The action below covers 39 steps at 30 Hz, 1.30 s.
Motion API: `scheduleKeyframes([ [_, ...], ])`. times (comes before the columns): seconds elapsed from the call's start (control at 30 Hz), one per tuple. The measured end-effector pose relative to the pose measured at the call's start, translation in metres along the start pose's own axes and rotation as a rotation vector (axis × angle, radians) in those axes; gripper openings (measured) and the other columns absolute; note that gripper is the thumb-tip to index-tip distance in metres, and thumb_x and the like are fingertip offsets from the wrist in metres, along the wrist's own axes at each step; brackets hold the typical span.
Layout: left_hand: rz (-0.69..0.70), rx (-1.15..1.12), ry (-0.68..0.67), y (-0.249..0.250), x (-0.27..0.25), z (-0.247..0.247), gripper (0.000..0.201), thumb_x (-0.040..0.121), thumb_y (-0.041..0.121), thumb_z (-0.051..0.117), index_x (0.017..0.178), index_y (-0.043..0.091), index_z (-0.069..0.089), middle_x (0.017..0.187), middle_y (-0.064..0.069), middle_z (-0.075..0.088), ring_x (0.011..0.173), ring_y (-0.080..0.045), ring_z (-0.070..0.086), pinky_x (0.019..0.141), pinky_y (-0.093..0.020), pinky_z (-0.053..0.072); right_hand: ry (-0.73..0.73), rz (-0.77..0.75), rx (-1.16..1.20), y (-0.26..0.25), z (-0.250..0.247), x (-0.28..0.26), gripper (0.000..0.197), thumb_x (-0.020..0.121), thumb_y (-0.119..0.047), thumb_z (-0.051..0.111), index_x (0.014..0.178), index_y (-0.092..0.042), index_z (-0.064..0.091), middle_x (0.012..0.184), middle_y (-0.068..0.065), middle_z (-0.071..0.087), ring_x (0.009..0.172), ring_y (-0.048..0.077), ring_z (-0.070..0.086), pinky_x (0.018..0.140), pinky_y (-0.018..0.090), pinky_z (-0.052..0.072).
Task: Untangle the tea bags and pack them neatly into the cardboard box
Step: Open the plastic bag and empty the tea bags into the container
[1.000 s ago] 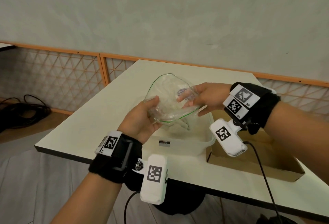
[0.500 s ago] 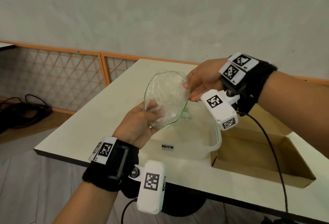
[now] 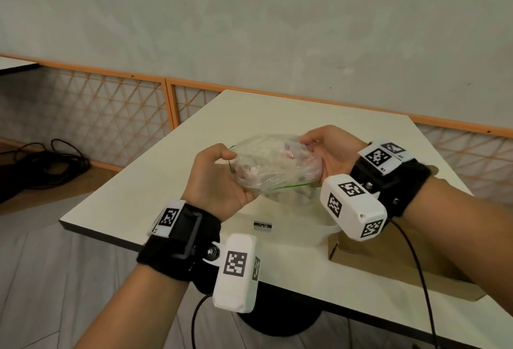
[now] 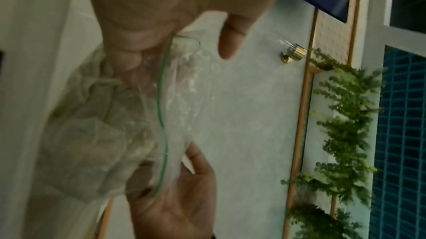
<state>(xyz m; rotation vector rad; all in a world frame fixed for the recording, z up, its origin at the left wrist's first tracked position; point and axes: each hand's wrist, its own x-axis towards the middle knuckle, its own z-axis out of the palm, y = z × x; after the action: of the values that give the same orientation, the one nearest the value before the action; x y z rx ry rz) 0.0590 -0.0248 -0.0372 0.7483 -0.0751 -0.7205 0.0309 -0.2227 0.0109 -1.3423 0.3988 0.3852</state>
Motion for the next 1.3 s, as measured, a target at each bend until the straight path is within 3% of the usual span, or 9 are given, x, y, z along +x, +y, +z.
scheduleKeyframes([
  [0.13,0.090,0.395,0.120,-0.011,0.007,0.010,0.032,0.096,0.019,0.052,0.122,0.002,0.060,0.120,-0.014,0.066,0.106,-0.030,0.065,0.078,-0.033,0.056,-0.090,-0.010,-0.179,0.002,0.002,-0.005,0.022,0.071,-0.022,0.066,0.089,-0.009,0.069,0.089,0.006,0.068,0.081,0.025,0.065,0.077,0.037,0.055],
  [0.23,0.102,0.454,0.147,-0.014,0.009,0.013,0.037,0.096,0.031,0.052,0.120,0.005,0.062,0.117,-0.013,0.068,0.107,-0.027,0.066,0.083,-0.035,0.056,0.053,0.008,-0.239,0.008,-0.001,0.003,0.015,0.072,-0.028,0.069,0.072,-0.013,0.067,0.078,0.005,0.063,0.068,0.020,0.062,0.076,0.034,0.054],
  [0.43,0.077,0.418,0.124,-0.013,0.002,0.013,0.027,0.091,0.033,0.058,0.109,0.015,0.067,0.107,-0.005,0.071,0.091,-0.017,0.066,0.079,-0.028,0.055,0.196,-0.019,0.014,0.009,-0.009,0.004,0.035,0.094,-0.025,0.048,0.124,-0.007,0.055,0.097,0.011,0.068,0.066,0.025,0.064,0.043,0.033,0.054],
  [0.57,0.125,0.482,0.138,-0.008,-0.005,0.016,0.024,0.082,0.037,0.068,0.099,0.019,0.067,0.101,0.002,0.069,0.094,-0.017,0.064,0.079,-0.028,0.053,0.289,-0.070,0.004,0.011,-0.012,0.000,0.024,0.089,-0.040,0.055,0.100,-0.019,0.058,0.102,0.009,0.058,0.075,0.025,0.059,0.070,0.032,0.052],
  [0.7,0.177,0.398,0.179,-0.012,-0.001,0.023,0.032,0.091,0.028,0.062,0.113,0.004,0.063,0.106,-0.007,0.070,0.094,-0.020,0.067,0.076,-0.031,0.059,0.328,-0.166,0.019,0.015,-0.010,-0.011,0.040,0.085,-0.039,0.062,0.112,-0.010,0.060,0.115,0.008,0.064,0.092,0.025,0.063,0.067,0.033,0.054],
  [0.87,0.278,0.162,0.213,-0.026,0.001,0.024,0.029,0.098,0.030,0.051,0.112,0.007,0.061,0.110,-0.012,0.070,0.093,-0.021,0.069,0.072,-0.032,0.059,0.437,-0.146,-0.436,0.038,-0.006,-0.028,0.066,0.056,-0.069,0.070,0.102,-0.023,0.061,0.107,0.000,0.065,0.098,0.017,0.061,0.074,0.030,0.052],
  [1.07,0.341,0.394,0.313,-0.032,-0.003,0.028,0.028,0.085,0.023,0.071,0.102,0.017,0.050,0.119,-0.012,0.061,0.105,-0.025,0.064,0.070,-0.034,0.060,0.454,-0.327,-0.075,0.039,-0.010,-0.039,0.021,0.085,0.006,0.055,0.105,-0.001,0.058,0.111,0.016,0.065,0.095,0.028,0.066,0.073,0.036,0.058],
  [1.2,0.466,0.559,0.301,-0.027,-0.005,0.026,0.024,0.092,0.006,0.058,0.089,0.024,0.043,0.106,-0.016,0.058,0.091,-0.029,0.063,0.054,-0.027,0.056,0.398,-0.403,0.087,0.037,-0.006,-0.046,0.028,0.085,0.016,0.046,0.107,0.000,0.054,0.106,0.016,0.066,0.089,0.025,0.066,0.064,0.032,0.059],
  [1.3,0.418,0.624,0.324,-0.026,-0.006,0.027,0.014,0.095,0.019,0.056,0.086,0.023,0.046,0.101,-0.007,0.059,0.081,-0.017,0.056,0.061,-0.026,0.051,0.299,-0.343,0.253,0.040,0.002,-0.044,0.036,0.090,0.012,0.034,0.119,-0.003,0.049,0.102,0.013,0.062,0.082,0.023,0.060,0.050,0.024,0.056],
])
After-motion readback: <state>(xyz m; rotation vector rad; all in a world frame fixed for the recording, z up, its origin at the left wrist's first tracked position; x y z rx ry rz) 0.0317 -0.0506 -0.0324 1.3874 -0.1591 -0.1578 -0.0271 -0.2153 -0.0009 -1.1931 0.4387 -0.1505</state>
